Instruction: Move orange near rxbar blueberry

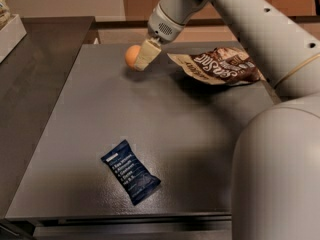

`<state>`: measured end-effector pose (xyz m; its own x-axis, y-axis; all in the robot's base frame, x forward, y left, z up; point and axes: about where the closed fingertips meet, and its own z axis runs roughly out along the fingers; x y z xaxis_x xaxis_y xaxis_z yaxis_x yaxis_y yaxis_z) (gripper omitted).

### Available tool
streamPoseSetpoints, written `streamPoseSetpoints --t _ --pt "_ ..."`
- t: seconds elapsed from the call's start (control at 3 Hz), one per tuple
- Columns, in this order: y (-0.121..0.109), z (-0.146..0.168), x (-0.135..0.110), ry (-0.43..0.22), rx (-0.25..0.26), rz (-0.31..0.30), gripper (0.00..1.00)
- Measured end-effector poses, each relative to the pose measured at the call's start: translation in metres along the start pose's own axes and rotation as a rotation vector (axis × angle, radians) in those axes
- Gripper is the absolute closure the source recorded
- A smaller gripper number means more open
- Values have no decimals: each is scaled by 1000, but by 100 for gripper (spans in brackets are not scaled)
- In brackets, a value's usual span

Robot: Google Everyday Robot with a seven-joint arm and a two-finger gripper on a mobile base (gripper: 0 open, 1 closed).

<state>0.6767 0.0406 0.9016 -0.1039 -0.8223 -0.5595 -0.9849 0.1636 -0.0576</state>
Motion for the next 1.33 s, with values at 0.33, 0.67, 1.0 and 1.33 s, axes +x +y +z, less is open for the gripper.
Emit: streamPoseSetpoints --t 0.33,0.67,1.0,1.33 --pt "47 -23 18 13 -34 -33 100" --pt "89 -34 37 34 -65 -67 100" --pt "130 -38 52 58 -103 -121 100" --pt "165 -38 58 69 -142 -181 100"
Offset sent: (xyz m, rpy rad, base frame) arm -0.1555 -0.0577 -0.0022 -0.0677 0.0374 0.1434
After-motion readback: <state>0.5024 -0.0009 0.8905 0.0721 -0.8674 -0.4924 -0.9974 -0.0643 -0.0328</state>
